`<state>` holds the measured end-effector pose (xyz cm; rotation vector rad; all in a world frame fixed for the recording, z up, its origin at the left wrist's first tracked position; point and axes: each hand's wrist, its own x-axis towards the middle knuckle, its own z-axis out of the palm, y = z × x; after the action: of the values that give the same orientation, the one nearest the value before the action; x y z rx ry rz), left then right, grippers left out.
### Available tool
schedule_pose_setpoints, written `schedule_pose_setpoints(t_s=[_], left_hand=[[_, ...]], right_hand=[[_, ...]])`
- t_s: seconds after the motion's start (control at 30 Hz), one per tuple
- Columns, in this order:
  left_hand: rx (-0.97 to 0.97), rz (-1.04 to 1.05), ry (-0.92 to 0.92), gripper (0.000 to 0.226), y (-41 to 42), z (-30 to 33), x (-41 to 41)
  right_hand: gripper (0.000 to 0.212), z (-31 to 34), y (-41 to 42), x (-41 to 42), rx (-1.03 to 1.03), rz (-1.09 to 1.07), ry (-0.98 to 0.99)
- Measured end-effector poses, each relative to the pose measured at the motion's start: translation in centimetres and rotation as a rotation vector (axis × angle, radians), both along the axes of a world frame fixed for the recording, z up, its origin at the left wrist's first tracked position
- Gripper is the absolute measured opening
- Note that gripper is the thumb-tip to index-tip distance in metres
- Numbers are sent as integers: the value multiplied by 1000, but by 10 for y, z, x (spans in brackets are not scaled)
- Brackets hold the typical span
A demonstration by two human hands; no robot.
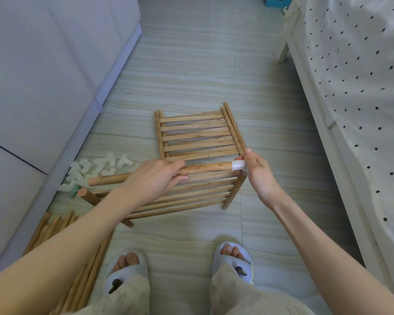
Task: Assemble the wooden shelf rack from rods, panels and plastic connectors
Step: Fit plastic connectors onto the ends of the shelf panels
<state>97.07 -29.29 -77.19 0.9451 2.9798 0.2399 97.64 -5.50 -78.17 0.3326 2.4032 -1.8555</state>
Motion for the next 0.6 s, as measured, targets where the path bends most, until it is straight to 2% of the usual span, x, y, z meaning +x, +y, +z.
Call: schedule_pose_setpoints(t_s=[0.13,0.27,0.33,0.4,0.47,0.5,0.57,0.6], left_hand=[[-2,41,-7,26,1,5,-3],[-188,132,58,25,-26,7,0],[-248,236,64,23,-55,7,6],[-234,362,47,24,-89,4,16],[-95,440,-48,26,-115,-3,29],[37,455,-123,25,-123,-7,36],[282,449,-228,19,-127,-13,48],[346,448,-238,18,-126,-15,50]], right_hand=[[41,5,-6,-5,-4,-66,10],[40,11,-4,-3,44,-66,-1],[39,12,-5,0,161,-84,12],[35,13,-9,3,418,-113,54],[26,19,-19,10,750,-167,214],[21,25,-28,16,854,-162,374],[20,34,-50,29,881,-16,721],[23,36,-62,36,821,160,806]])
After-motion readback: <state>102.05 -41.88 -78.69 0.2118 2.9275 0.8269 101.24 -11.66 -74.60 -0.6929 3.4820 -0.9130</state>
